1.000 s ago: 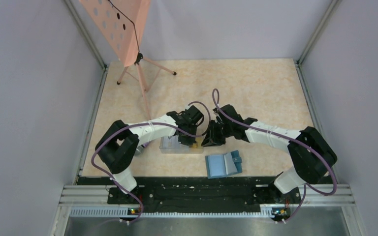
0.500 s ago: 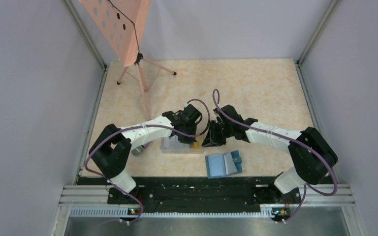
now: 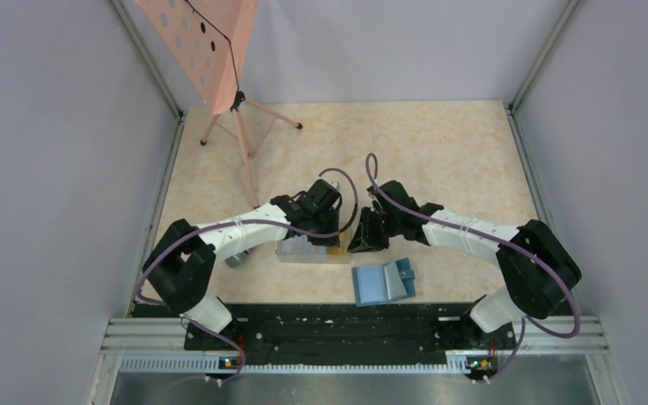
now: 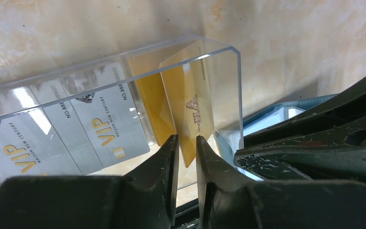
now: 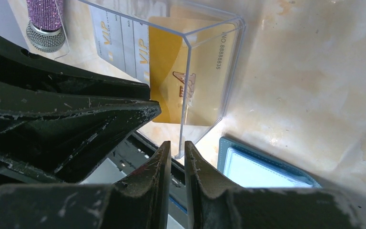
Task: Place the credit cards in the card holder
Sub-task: Pick up the credit card from the storage box, then insert the credit card into the card holder.
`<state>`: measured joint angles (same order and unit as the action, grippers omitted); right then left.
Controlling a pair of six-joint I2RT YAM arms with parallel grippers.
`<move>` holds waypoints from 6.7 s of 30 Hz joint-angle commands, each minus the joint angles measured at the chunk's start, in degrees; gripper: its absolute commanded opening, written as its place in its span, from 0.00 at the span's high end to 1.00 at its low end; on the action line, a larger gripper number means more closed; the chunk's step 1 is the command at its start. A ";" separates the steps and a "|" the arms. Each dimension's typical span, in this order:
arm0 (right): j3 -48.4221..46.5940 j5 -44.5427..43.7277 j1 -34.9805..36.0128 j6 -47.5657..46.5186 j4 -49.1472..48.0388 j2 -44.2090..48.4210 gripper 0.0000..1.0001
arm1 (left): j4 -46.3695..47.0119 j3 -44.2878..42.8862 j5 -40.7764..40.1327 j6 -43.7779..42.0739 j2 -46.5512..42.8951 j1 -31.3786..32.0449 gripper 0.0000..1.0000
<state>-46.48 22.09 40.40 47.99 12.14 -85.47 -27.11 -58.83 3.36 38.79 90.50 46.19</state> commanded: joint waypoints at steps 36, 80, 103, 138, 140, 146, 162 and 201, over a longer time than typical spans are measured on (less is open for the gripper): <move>0.13 0.81 0.91 -0.18 -2.31 2.73 0.84 | 6.51 2.89 3.45 3.94 1.75 0.24 0.84; 21.18 8.28 0.86 15.66 -33.15 33.61 0.49 | 47.40 38.44 20.69 27.20 -49.78 0.92 1.00; 23.70 17.29 4.33 23.48 -54.93 25.79 0.84 | 55.51 43.36 18.04 31.97 -49.35 3.46 1.00; 19.80 -6.43 -5.51 -7.50 19.66 32.89 1.00 | 16.38 19.22 -0.75 20.35 -7.43 17.04 0.71; 19.37 -6.14 -5.51 -8.30 18.48 31.65 1.00 | 14.40 18.00 -1.59 19.76 -6.17 17.06 0.72; 17.47 -4.03 -5.51 -9.62 16.28 29.36 1.00 | 12.13 15.76 -1.60 17.94 -2.74 17.09 0.79; 13.28 -5.58 -5.47 -13.37 17.17 24.54 1.00 | 6.62 10.44 -7.56 16.29 -3.56 18.22 0.69; 25.63 6.77 -10.31 -7.94 2.73 26.27 1.00 | 6.01 7.29 -5.04 14.33 7.30 18.32 0.99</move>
<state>-21.80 25.69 31.86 40.82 16.99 -60.60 -20.25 -51.64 -1.76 54.04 94.78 64.20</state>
